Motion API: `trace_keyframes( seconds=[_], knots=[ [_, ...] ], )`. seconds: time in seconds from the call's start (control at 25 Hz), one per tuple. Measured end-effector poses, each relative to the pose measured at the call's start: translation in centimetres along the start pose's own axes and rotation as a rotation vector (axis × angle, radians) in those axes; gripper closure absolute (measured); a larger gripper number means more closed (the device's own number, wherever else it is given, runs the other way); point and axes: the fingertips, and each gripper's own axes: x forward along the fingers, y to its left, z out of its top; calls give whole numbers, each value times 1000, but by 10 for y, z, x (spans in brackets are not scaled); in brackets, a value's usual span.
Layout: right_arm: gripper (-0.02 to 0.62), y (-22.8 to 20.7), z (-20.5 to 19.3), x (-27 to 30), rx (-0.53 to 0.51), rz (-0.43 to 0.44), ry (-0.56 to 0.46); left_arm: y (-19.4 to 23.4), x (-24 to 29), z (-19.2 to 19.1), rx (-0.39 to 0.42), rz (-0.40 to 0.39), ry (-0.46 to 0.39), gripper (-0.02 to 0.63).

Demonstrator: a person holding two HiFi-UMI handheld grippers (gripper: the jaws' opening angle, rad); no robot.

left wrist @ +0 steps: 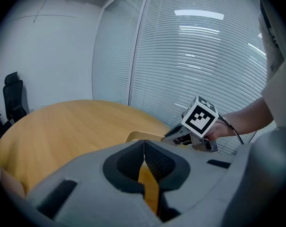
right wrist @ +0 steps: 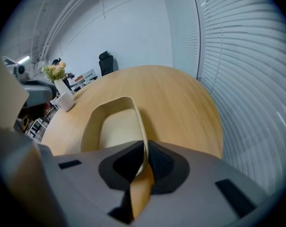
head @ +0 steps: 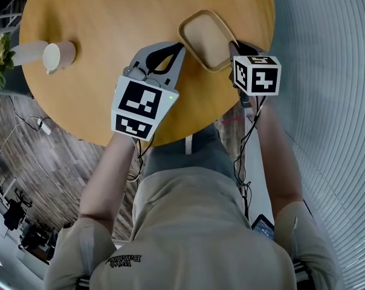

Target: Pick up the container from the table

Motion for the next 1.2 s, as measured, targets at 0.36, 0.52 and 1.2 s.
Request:
trace_keyframes(
  seconds=[0.36, 0.52, 1.2],
  knots=[
    [555, 6, 27, -28, 3, -16, -99, 3, -24, 14, 8, 44, -41, 584],
    [555, 16, 50, -56, -12, -22, -162, 3, -45, 32, 21, 62, -74, 584],
    [555, 63, 169, -270, -89, -49, -623, -18, -177, 155, 185, 201, -315, 584]
  ],
)
